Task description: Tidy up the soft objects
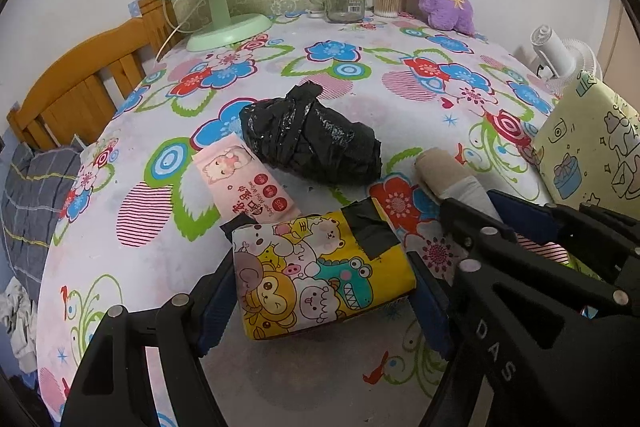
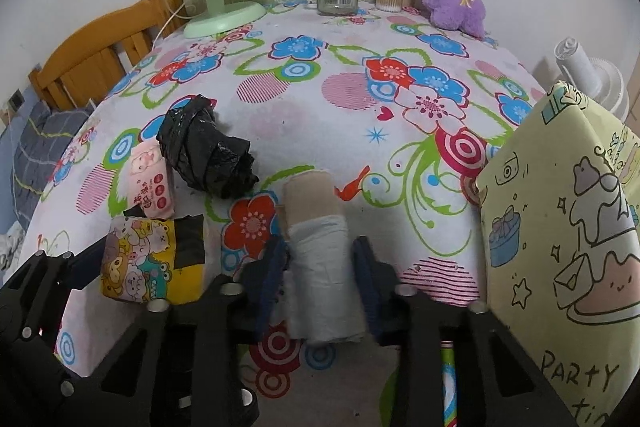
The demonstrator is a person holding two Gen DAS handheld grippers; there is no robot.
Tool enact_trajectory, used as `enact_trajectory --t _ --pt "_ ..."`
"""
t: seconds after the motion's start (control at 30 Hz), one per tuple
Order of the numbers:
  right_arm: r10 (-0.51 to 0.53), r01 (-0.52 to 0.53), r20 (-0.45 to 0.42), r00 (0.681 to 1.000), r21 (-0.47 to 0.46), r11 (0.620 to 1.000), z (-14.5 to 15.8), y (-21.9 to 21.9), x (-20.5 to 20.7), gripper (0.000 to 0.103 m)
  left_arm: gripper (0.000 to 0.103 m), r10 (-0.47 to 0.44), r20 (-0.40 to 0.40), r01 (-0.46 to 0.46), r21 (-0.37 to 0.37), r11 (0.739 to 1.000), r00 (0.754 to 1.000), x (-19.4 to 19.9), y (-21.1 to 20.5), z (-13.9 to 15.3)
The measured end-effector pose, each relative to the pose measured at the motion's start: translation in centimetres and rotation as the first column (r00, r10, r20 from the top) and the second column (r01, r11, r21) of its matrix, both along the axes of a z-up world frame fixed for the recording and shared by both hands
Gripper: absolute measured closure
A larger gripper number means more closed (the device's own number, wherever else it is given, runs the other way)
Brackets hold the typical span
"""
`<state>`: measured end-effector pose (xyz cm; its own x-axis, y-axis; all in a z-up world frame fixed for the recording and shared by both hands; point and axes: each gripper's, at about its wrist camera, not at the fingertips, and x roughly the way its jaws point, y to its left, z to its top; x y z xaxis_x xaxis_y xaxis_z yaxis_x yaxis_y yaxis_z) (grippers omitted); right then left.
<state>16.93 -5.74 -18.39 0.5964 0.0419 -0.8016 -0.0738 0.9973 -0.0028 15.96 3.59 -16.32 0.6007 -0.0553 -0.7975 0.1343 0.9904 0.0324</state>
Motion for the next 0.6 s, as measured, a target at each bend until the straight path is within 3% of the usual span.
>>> enact_trajectory --t 0.2,0.6 --pt "0.001 -0.001 -0.001 1.000 -0.003 1.000 0.4 -0.4 -0.2 0.082 0.024 -0.004 0.002 0.004 -0.008 1.000 1.000 -0.2 -0.1 0.4" --pt "-0.007 0.007 0.069 0.998 0.004 1.000 3.3 -0.8 -2.0 0.082 0.024 -0.001 0.072 0.001 -0.004 1.000 0.997 -1.8 -0.7 3.1"
